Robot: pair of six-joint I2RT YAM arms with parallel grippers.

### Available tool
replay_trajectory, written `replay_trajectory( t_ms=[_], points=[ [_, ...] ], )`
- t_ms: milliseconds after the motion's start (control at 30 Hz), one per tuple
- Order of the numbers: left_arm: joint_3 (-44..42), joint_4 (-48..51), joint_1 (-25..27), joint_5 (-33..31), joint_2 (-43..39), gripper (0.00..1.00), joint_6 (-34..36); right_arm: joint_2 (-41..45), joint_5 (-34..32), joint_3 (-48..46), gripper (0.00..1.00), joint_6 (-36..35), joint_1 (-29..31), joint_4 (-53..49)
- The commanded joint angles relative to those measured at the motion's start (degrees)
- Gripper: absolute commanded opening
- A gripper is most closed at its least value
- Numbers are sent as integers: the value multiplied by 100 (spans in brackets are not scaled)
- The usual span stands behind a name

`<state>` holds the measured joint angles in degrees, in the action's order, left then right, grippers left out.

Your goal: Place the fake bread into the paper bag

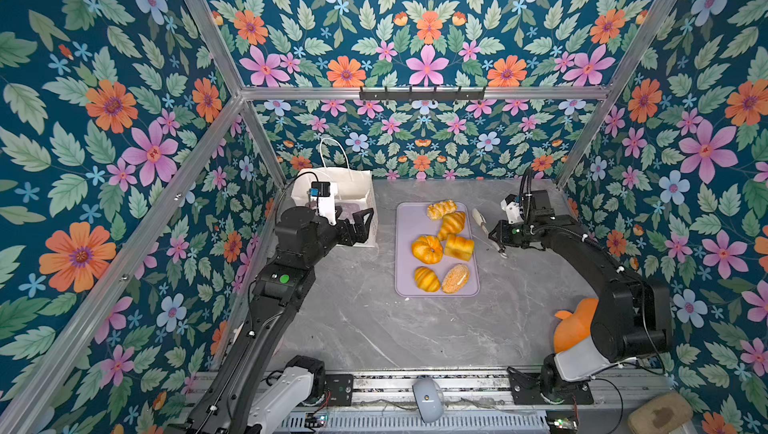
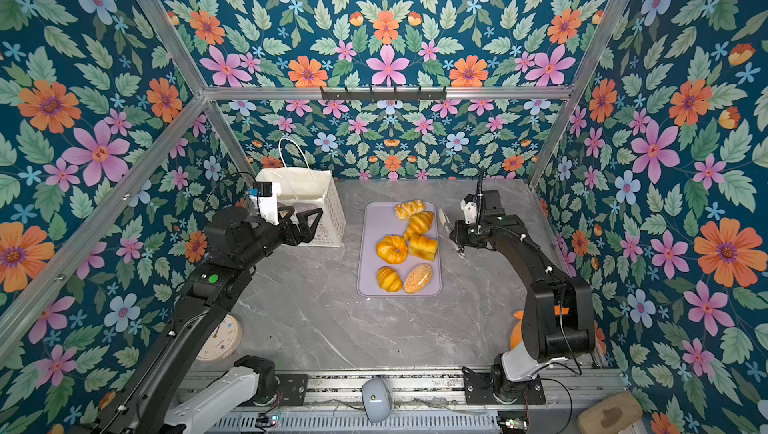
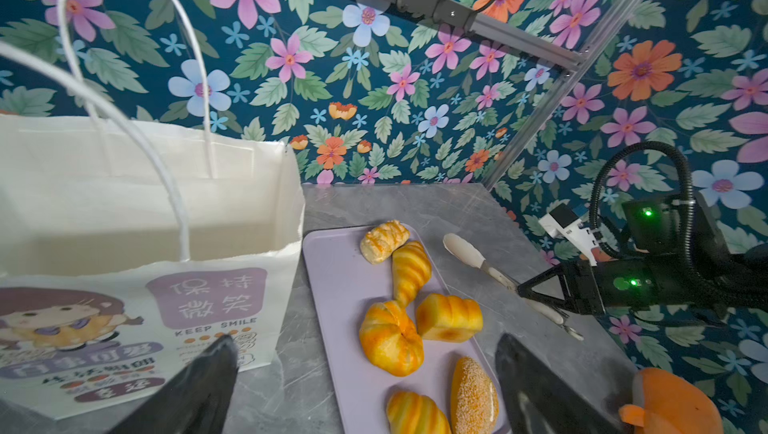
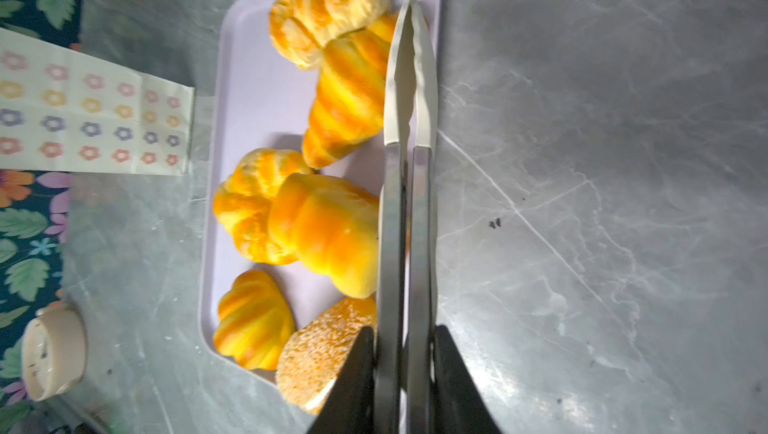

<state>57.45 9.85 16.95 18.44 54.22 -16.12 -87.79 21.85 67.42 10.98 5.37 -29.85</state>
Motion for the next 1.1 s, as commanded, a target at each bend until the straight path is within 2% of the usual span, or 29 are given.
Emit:
replay_trajectory(
  t_ms=[0, 200, 333, 467, 533, 667, 767, 1000, 1067],
  points=[
    [-6, -596, 21, 393, 58, 97, 144, 258, 439, 25, 22, 165, 4, -235],
    [-97, -805, 59, 450, 124, 98, 111, 567, 713, 65, 22, 278, 37, -420],
    [-94, -883, 292, 547, 248, 98, 470, 656, 988, 241, 22, 315, 260, -576],
    [-209, -1145, 924, 580, 438, 97, 1508, 710, 1249, 401, 22, 459, 610, -584],
    [-310, -1374, 1213, 792, 621, 97, 2143, 689, 1357, 487, 22, 533, 804, -585],
    [-432, -1691, 1543, 1206, 1044, 99, 3410, 626, 1527, 601, 22, 676, 1193, -540],
    [-381, -1658, 1746, 1262, 1365, 99, 4311, 599, 1577, 691, 22, 735, 1412, -569],
    [-95, -1653, 1899, 1221, 2204, 96, 5190, 483, 1735, 771, 22, 851, 1781, -559],
    [-63, -1688, 1984, 952, 2381, 96, 5367, 457, 1761, 773, 22, 879, 1814, -541]
  ],
)
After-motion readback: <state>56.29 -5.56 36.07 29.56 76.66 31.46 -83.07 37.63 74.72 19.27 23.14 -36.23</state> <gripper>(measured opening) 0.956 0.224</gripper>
